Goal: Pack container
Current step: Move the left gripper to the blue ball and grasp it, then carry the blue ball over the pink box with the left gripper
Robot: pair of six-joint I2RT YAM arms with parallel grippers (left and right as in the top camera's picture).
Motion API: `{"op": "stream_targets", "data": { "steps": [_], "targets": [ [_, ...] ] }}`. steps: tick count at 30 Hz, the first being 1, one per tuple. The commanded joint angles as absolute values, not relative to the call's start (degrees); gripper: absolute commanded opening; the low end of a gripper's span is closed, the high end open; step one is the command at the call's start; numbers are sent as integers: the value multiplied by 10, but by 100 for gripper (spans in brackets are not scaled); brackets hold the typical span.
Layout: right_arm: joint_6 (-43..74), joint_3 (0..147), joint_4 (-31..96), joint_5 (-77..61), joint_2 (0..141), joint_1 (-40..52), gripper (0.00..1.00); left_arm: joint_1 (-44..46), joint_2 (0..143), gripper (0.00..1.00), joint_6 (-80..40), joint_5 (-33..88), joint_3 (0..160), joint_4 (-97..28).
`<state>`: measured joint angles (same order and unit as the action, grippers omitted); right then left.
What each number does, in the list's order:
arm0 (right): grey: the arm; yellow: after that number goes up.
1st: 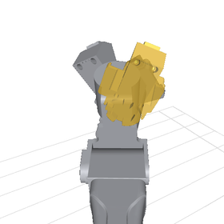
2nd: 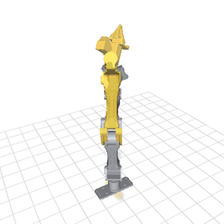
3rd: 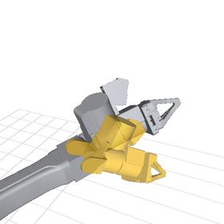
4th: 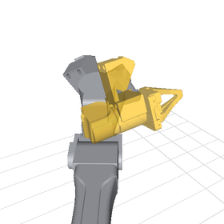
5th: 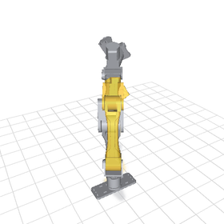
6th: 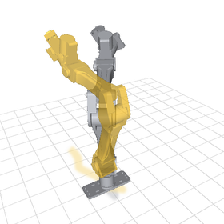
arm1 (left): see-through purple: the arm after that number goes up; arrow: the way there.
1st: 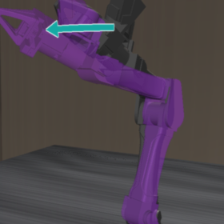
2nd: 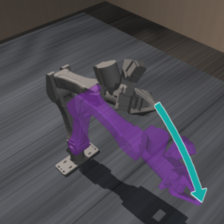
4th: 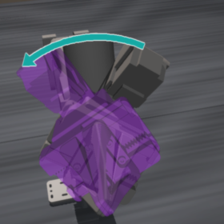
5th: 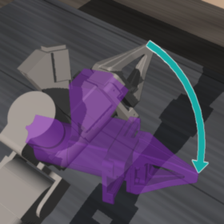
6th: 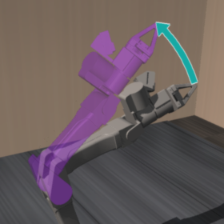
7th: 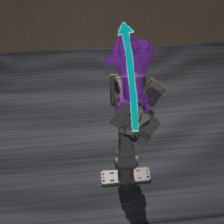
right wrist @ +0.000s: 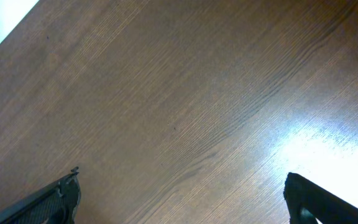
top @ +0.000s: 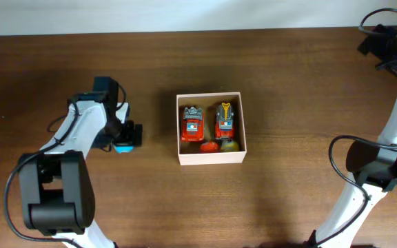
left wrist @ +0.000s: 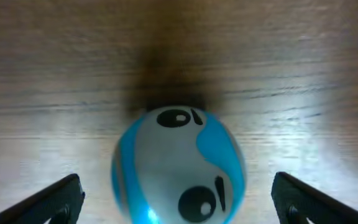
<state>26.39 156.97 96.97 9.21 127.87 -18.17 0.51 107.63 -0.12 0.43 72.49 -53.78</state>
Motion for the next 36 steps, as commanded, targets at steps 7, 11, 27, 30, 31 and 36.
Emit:
{"op": "stream_targets", "data": {
  "steps": [7, 11, 27, 30, 31, 36],
  "targets": [
    [267, 1574, 973, 101, 1270, -180, 99, 3, 1071, 89, -9, 2, 711, -494],
    [267, 1574, 973, 101, 1270, -180, 99, 3, 1071, 72, -9, 2, 711, -488],
    [267, 1574, 973, 101, 1270, -180, 99, 3, 1070, 36, -9, 101, 730, -491],
    [267, 1574, 973, 101, 1270, -180, 99, 3, 1065, 36, 3, 145, 764, -514],
    [267, 1574, 973, 101, 1270, -180, 99, 3, 1062, 36, 14, 162, 776, -522],
    [267, 1574, 973, 101, 1270, -180, 99, 4, 1039, 36, 52, 213, 834, -557]
  ]
}}
